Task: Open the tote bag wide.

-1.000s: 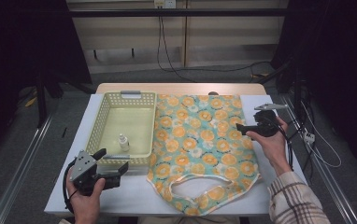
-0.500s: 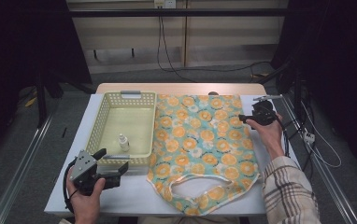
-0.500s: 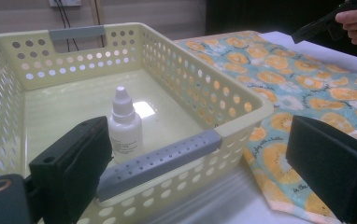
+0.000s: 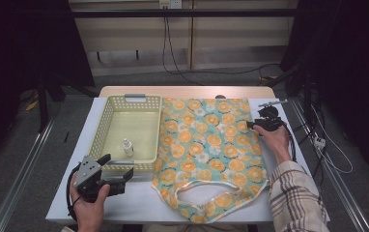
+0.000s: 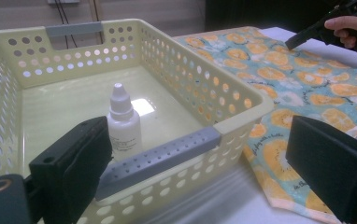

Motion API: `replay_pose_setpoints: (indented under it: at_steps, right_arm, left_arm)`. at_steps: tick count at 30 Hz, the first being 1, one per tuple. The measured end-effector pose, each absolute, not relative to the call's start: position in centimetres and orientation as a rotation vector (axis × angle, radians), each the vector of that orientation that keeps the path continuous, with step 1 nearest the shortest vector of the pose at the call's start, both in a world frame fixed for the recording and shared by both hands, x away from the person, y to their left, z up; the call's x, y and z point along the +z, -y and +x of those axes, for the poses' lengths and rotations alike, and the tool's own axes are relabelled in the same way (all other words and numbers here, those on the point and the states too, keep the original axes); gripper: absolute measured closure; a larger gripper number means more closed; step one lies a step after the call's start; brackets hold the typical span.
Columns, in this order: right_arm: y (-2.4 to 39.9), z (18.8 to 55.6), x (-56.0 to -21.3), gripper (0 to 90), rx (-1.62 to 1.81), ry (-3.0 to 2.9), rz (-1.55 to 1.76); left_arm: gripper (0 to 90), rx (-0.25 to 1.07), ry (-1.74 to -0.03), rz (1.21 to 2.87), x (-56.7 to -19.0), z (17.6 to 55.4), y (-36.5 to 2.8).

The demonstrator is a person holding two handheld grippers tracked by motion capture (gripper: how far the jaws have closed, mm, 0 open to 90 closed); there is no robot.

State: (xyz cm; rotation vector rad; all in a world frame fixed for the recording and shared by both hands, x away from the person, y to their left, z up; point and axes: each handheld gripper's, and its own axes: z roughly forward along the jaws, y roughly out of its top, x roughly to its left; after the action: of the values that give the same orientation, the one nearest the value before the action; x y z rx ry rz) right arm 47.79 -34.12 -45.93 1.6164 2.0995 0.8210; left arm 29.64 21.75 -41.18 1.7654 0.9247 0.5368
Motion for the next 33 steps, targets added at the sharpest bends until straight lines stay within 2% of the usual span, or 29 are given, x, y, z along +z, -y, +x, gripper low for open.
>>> replay_pose_setpoints:
  at_steps: [9, 12, 16, 19, 33]
  right_arm:
    - [33.8, 48.0, -46.4, 57.5, 0.797, -2.127, 1.610]
    - [33.7, 48.0, -46.3, 66.6, 0.788, -2.122, 1.618]
    - [33.2, 47.9, -46.3, 83.1, 0.797, -2.139, 1.601]
    - [33.2, 47.9, -46.4, 89.6, 0.822, -2.137, 1.619]
    - [33.3, 47.4, -46.3, 90.0, 0.812, -2.075, 1.640]
  left_arm:
    - [6.5, 0.538, -0.921, 1.769, -41.2, 29.7, -21.7]
    - [6.5, 0.537, -0.920, 1.773, -41.2, 29.7, -21.7]
    - [6.5, 0.535, -0.919, 1.772, -41.2, 29.7, -21.6]
    - [6.5, 0.536, -0.919, 1.776, -41.2, 29.7, -21.6]
    - [6.5, 0.540, -0.924, 1.771, -41.2, 29.7, -21.8]
